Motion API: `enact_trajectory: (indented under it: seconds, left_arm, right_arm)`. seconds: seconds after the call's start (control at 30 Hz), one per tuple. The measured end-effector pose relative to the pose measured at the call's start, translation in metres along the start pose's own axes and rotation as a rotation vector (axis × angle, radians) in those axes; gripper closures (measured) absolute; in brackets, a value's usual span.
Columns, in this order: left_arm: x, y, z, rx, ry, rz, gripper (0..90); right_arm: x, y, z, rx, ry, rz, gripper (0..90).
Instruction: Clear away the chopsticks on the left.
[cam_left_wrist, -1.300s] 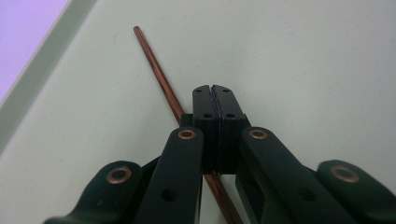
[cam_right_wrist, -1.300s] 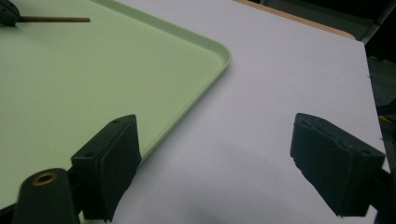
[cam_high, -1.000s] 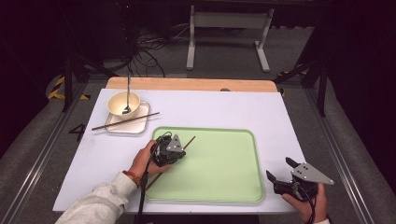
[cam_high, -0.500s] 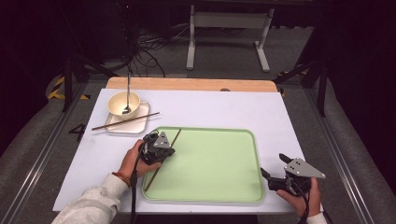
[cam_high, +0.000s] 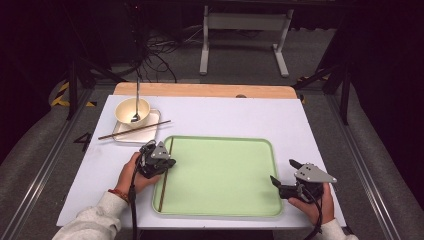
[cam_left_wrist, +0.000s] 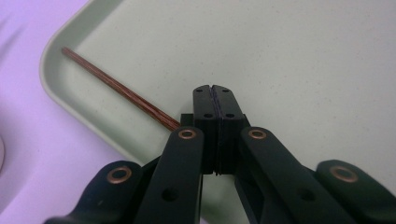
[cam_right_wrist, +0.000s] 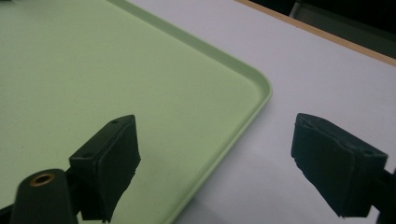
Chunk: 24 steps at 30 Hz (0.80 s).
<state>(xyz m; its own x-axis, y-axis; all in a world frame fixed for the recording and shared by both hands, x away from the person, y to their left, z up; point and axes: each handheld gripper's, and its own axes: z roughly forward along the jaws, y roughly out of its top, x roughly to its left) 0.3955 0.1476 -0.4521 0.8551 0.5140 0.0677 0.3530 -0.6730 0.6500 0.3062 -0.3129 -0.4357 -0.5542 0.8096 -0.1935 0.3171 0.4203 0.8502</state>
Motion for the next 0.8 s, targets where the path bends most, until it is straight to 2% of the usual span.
enact_trajectory:
  seconds: [0.4,0.6,0.8]
  left_arm:
    - [0.0004,-0.0038,-0.0034,-0.028,0.008,-0.018,87.1]
    - [0.0004,-0.0033,-0.004,-0.054,0.004,-0.009,85.3]
    - [0.0003,-0.0013,-0.001,-0.051,0.005,0.007,83.6]
  right_arm:
    - [0.0011,0.003,0.0053,-0.002,0.014,-0.012,15.4]
    - [0.0012,0.0031,0.0052,-0.002,0.014,-0.013,15.4]
    - [0.0006,0.0028,0.0049,-0.004,0.014,-0.012,15.4]
